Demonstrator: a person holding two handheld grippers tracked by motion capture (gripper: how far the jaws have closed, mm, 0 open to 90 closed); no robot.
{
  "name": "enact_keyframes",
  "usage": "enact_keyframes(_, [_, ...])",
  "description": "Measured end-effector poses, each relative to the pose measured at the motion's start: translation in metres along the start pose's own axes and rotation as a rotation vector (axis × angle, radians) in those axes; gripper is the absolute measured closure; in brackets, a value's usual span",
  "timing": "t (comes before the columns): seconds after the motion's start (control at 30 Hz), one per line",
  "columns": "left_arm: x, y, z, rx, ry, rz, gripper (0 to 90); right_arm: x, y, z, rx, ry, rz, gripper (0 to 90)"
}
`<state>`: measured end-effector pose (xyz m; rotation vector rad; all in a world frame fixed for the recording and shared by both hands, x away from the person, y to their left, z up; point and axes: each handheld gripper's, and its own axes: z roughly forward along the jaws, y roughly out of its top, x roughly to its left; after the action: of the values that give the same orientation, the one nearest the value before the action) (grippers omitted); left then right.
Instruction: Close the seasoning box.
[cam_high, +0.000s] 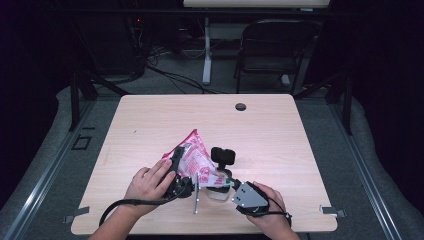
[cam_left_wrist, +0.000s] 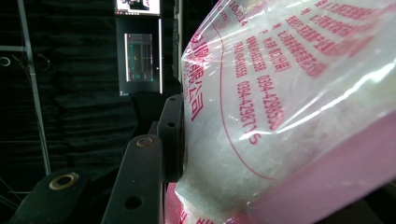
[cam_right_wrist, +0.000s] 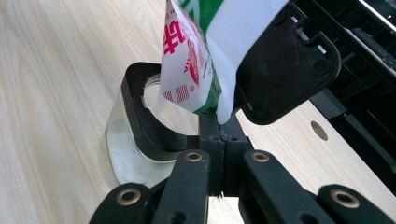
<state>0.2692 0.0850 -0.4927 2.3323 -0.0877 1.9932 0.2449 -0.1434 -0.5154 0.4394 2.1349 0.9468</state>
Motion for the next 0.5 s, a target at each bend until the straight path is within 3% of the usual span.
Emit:
enact_keyframes(0.17, [0.0004, -0.0002, 0.0, 0.003, -0.007, -0.003, 64.4, 0.0, 0.0002, -0.0004, 0.0, -0.001, 0.0, 90.0])
enact_keyframes(0.23, [-0.0002, -0.001, 0.0012, -0.016, 0.011, -0.004, 63.7, 0.0001, 0.0002, -0.0003, 0.0, -0.002, 0.0, 90.0])
enact_keyframes(0.5, [0.0002, 0.0002, -0.0006, -0.003, -0.024, 0.0, 68.6, -0.0004, -0.0004, 0.0002, -0.001, -0.004, 0.003, 90.0])
